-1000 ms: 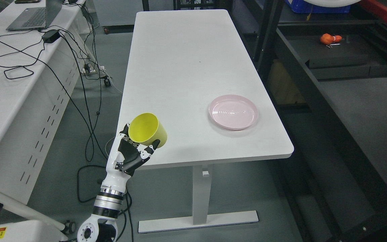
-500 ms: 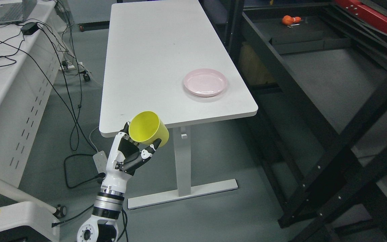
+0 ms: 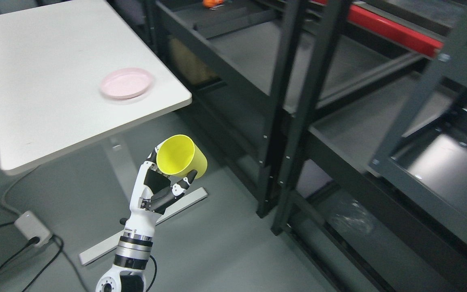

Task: Place yellow IKEA cup on middle right shelf

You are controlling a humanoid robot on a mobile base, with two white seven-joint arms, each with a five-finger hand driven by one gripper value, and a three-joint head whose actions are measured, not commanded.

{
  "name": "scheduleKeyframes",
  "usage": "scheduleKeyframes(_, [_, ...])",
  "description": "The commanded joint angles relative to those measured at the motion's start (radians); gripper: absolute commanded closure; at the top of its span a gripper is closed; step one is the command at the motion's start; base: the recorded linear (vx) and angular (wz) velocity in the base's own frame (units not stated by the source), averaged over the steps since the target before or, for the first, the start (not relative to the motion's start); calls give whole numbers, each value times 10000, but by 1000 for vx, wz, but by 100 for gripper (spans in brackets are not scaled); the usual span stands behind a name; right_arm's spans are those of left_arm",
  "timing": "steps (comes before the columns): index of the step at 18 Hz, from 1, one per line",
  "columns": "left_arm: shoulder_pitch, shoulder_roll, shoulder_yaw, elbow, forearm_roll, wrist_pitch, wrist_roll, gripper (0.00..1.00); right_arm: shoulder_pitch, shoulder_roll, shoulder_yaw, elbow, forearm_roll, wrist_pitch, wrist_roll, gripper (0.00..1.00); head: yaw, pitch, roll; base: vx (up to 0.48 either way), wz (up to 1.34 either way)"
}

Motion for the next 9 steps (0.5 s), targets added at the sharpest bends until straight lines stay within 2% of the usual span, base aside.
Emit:
scheduleKeyframes(1, [260, 175, -736, -176, 20, -295, -3, 100, 137, -174, 169, 0, -246, 8, -8, 1, 0, 0, 0, -249, -1081])
scheduleKeyframes(6, [290, 175, -1195, -161, 20, -663, -4, 100, 137, -174, 169, 0, -246, 8, -8, 1, 0, 0, 0, -189, -1152])
scheduleKeyframes(9, [428, 175, -1227, -191, 20, -694, -4, 100, 137, -174, 169, 0, -246, 8, -8, 1, 0, 0, 0, -65, -1022])
